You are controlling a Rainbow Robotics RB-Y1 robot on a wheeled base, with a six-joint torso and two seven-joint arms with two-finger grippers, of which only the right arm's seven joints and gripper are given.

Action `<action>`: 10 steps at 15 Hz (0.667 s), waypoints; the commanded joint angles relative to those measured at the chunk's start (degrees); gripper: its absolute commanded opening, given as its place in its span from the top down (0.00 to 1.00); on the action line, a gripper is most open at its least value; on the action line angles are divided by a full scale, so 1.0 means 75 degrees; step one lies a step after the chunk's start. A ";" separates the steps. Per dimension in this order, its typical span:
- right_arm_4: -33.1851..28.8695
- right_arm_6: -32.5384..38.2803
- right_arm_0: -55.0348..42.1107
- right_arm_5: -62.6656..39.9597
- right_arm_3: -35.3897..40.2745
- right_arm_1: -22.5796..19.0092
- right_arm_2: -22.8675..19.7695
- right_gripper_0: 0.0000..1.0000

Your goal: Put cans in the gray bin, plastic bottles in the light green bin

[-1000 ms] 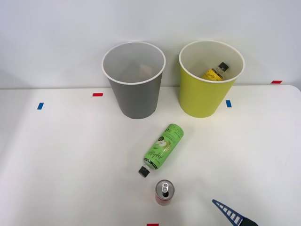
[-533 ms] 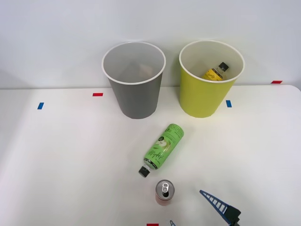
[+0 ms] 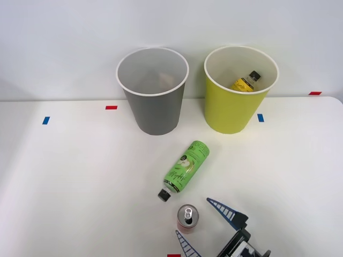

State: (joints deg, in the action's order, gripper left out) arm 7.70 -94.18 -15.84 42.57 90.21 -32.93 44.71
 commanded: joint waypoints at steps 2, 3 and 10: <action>0.0181 0.0042 0.0307 -0.0180 -0.0004 0.0044 0.0250 0.00; 0.0216 0.0019 0.0354 -0.0297 -0.0004 0.0055 0.0274 0.00; 0.0333 -0.0099 0.0460 -0.0825 -0.0004 0.0336 0.0297 0.00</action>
State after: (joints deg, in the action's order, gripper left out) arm 10.17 -94.71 -12.50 37.07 90.18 -30.83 46.94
